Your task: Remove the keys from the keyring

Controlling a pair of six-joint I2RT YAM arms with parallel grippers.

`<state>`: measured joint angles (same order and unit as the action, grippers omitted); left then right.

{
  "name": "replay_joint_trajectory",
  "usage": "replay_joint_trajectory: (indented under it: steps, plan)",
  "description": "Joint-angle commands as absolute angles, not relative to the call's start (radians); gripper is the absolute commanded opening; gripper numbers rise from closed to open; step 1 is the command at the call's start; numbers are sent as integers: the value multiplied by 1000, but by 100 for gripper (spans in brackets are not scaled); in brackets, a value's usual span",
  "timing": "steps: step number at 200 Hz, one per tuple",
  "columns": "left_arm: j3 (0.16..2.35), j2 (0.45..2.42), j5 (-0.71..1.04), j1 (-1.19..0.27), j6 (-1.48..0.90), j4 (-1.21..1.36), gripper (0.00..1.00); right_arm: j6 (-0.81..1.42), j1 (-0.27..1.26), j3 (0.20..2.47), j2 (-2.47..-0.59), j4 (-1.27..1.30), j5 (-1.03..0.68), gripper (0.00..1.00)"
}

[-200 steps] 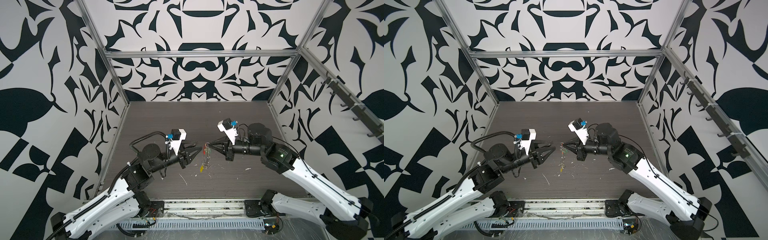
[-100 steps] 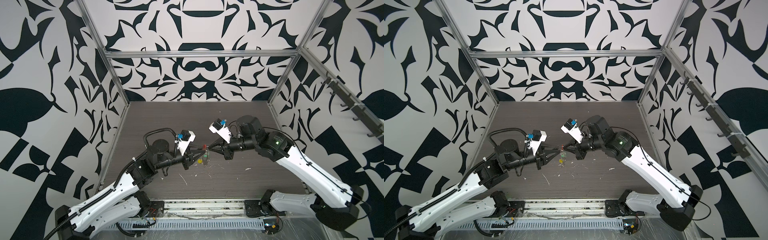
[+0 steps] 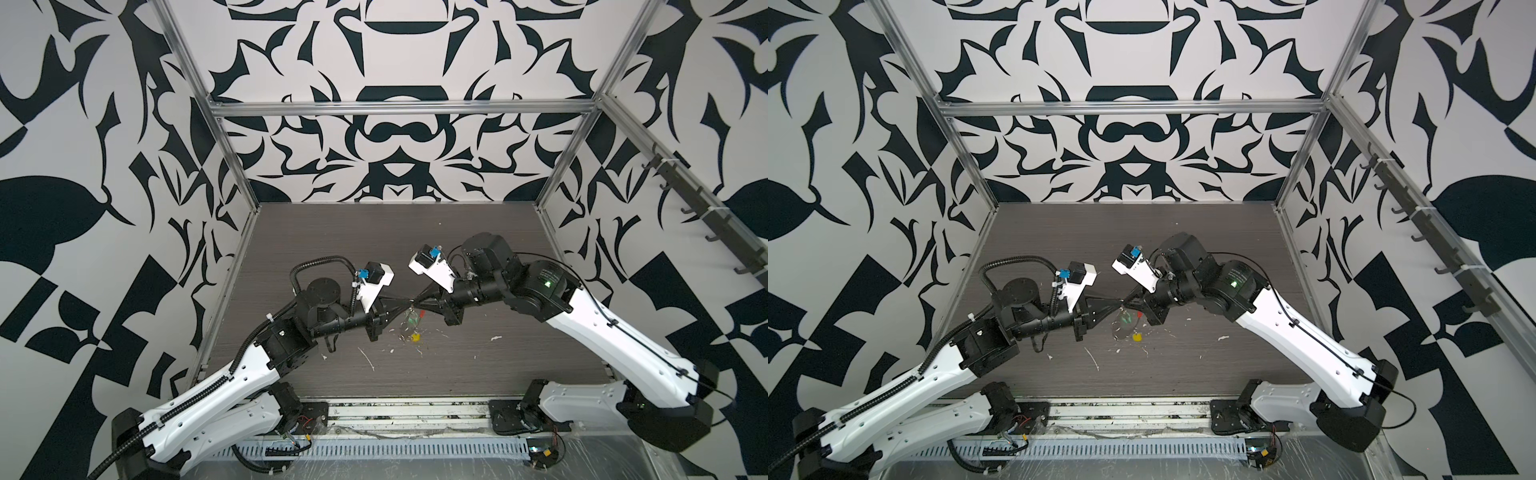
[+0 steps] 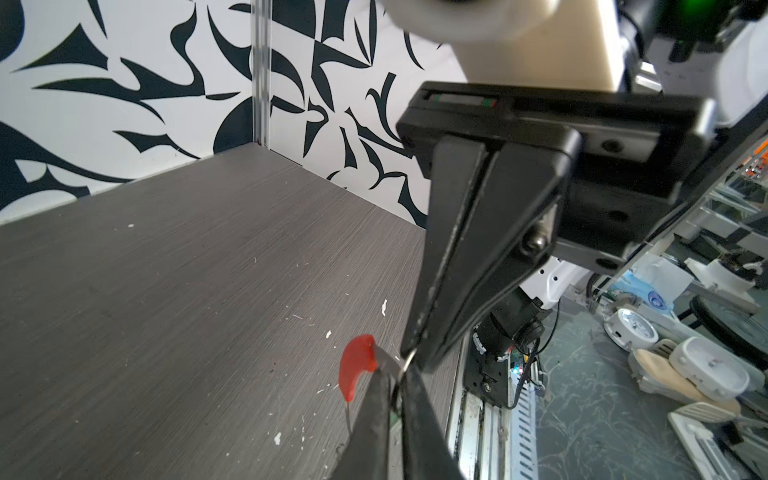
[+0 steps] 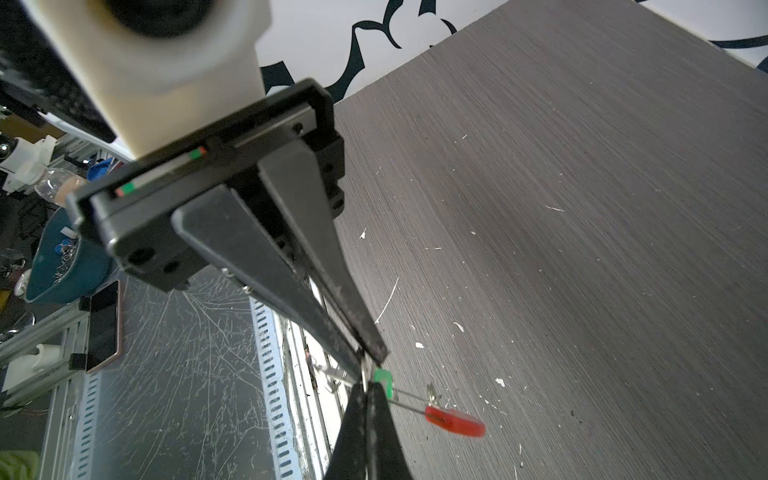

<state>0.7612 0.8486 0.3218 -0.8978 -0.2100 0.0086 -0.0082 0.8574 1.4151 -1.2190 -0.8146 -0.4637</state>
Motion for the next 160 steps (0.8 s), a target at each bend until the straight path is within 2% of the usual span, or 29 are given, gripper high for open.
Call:
replay_joint_trajectory:
  steps: [1,18,45,69,84,123,160]
  plan:
    - [785,851,353,-899,-221,50,5,-17,870,1454,-1210,-781,-465,0]
    - [781,850,356,-899,-224,60,0,-2,872,1442,-1203,-746,-466,0]
    - [765,840,341,-899,-238,94,0,39,873,1396,-1171,-661,-444,0]
    - [729,813,292,-899,-257,160,0,109,873,1277,-1081,-471,-424,27]
    - [702,789,259,-899,-275,214,0,170,875,1165,-1005,-290,-431,33]
    - [656,756,207,-899,-326,338,0,302,874,910,-869,117,-332,35]
    - [635,756,199,-898,-367,417,0,401,876,808,-853,346,-324,36]
